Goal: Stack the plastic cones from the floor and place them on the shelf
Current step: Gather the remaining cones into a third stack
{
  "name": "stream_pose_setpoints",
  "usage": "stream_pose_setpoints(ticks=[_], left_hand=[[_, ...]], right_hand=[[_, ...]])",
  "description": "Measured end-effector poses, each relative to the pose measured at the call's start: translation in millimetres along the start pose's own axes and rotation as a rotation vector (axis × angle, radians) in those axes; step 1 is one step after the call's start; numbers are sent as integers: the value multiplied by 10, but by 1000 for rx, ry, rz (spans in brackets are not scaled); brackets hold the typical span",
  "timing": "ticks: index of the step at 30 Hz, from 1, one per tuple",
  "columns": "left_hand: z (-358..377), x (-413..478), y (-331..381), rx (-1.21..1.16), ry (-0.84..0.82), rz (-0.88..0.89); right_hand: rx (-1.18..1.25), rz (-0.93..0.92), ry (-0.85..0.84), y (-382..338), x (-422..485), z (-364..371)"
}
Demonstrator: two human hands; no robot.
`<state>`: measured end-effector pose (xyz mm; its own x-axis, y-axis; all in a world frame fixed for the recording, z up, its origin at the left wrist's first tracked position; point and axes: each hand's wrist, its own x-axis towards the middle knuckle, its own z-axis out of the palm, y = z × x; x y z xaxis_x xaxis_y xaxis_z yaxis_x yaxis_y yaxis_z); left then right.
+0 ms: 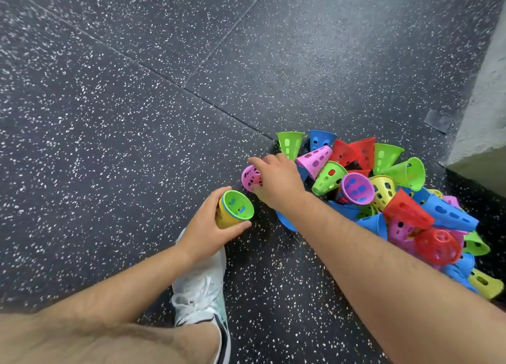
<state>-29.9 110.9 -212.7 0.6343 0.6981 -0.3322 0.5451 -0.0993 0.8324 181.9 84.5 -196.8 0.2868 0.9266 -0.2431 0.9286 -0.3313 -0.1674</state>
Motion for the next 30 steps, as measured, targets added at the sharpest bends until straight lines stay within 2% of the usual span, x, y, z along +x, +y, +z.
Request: stream_pose_setpoints(ticks=[2,5,7,11,13,18,25,30], left_hand=[[-4,9,-4,-2,2,-6],[-21,18,-8,-8,-11,-13],[-19,16,-3,-17,-9,-17],[13,24,43,-31,-21,-10],[18,30,83,-63,-17,-9],[38,43,218,-106,-31,53],[113,0,379,-87,-96,98],[183,-40,474,-61,-114,121]], right_hand=[[-67,-14,-27,-34,59,19],[3,-7,-10,-35,74,18],[161,37,73,-6,1,-29],[718,187,197,50,-318,-177],[827,221,223,31,-488,-219],[909,274,252,-35,-783,-305],[1057,164,252,2,-1023,-416],[1045,276,319,67,-1153,-442]])
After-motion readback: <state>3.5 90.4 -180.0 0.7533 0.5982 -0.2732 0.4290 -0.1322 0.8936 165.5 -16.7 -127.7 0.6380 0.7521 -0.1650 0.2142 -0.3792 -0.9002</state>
